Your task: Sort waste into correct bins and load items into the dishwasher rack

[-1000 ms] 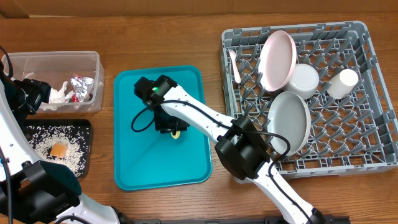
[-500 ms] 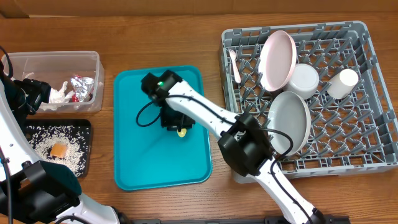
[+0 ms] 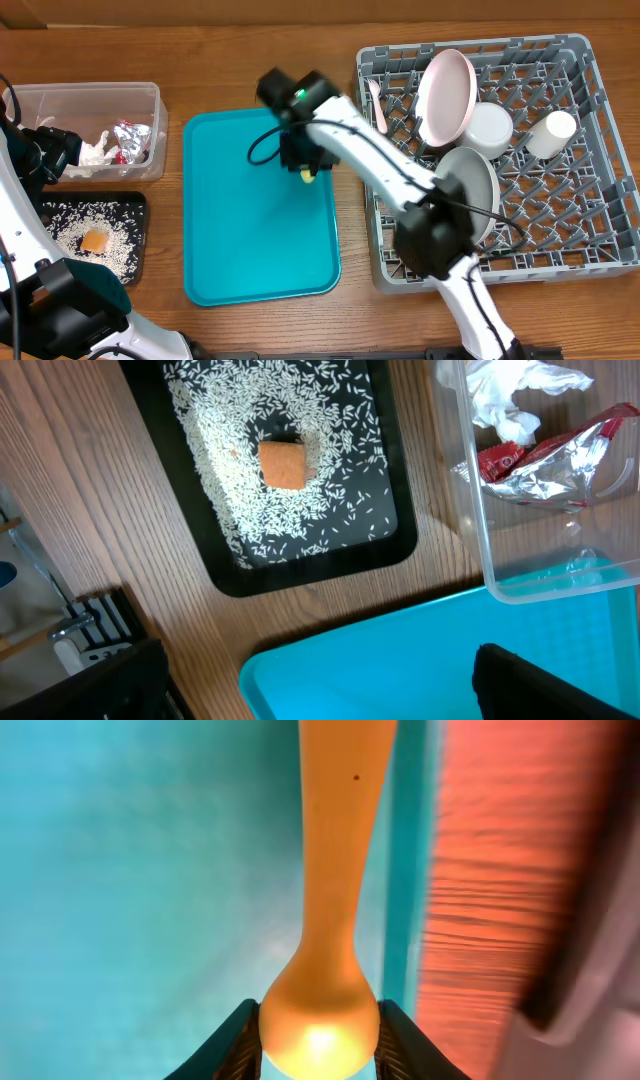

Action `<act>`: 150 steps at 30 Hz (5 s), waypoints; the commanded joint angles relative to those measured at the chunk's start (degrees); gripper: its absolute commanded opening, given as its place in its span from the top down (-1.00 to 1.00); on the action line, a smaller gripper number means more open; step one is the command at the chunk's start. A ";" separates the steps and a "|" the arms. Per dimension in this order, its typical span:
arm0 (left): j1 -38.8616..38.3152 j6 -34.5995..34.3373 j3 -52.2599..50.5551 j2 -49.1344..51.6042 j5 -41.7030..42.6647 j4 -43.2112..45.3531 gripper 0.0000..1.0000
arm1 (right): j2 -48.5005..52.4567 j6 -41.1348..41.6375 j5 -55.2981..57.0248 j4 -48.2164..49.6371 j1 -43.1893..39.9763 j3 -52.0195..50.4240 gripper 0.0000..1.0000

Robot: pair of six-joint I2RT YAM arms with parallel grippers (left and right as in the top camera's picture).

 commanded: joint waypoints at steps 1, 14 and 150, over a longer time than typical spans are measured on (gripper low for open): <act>-0.50 -0.79 -0.22 -0.44 -0.52 0.09 -1.00 | -7.28 -4.33 3.15 -0.48 -2.01 0.83 0.66; -0.50 -0.79 -0.22 -0.44 -0.52 0.07 -1.00 | -10.71 -22.56 7.54 -5.77 -12.72 0.66 0.64; -0.55 -0.79 -0.22 -0.44 -0.52 0.28 -1.00 | -129.72 -21.77 -15.02 63.63 -38.18 -121.55 -1.00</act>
